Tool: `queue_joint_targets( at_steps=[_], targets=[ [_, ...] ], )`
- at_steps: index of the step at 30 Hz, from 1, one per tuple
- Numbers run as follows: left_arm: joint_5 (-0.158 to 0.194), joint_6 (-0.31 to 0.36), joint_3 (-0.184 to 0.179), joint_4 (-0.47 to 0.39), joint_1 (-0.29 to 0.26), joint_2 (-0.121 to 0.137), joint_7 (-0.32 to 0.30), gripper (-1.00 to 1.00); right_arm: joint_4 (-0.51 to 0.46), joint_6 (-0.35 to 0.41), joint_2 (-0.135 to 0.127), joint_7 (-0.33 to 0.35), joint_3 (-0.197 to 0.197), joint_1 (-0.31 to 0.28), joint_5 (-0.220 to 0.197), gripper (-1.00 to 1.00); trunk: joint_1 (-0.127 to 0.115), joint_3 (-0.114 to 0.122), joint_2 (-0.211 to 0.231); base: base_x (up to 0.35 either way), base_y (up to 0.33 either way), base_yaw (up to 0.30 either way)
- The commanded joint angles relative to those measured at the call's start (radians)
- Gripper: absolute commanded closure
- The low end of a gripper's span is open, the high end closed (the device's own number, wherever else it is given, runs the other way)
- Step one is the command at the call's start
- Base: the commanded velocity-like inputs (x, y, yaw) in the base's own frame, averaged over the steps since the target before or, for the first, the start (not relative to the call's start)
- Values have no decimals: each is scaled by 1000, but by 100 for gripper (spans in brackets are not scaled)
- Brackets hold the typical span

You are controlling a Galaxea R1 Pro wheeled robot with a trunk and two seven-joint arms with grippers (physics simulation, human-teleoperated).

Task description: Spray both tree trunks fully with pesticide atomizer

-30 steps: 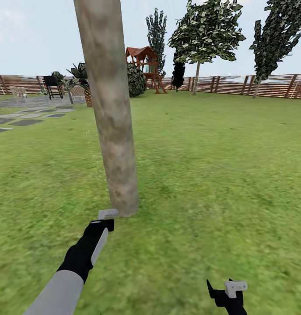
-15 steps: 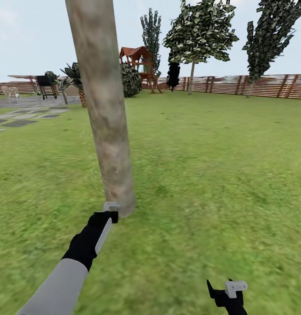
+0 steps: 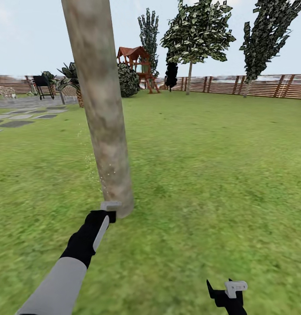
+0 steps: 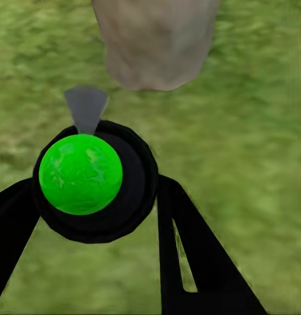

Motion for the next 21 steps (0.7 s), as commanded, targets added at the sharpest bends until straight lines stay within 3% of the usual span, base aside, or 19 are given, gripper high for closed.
queue_joint_targets(
  at_steps=[1, 2, 3, 6, 10, 15, 21],
  targets=[
    [2, 0, 1, 0, 1, 7, 0, 100, 0, 0, 0, 1, 0, 0, 0, -100, 0, 0, 0, 0, 0, 0],
    [3, 0, 3, 0, 2, 27, -1, 100, 0, 0, 0, 1, 0, 0, 0, -100, 0, 0, 0, 0, 0, 0],
    [5, 0, 4, 1, 5, 70, -2, 100, 0, 0, 0, 0, 0, 0, 0, -100, 0, 0, 0, 0, 0, 0],
    [4, -1, -4, -1, 13, 90, -10, 100, 0, 0, 0, 0, 1, 0, 0, -100, 0, 0, 0, 0, 0, 0],
    [4, -1, -6, -1, 14, 78, -12, 100, 0, 0, 0, 0, 1, 0, 1, -100, 0, 0, 0, 150, 0, 0],
    [3, -1, -7, -2, 13, 25, -12, 100, 0, 0, 0, 1, 1, 0, 1, -100, 0, 0, 0, 263, 0, 0],
    [2, 1, -9, -1, 13, 18, -12, 100, 0, 0, 0, 1, 1, 0, 1, -100, 0, 0, 0, 26, 0, 0]
  ],
)
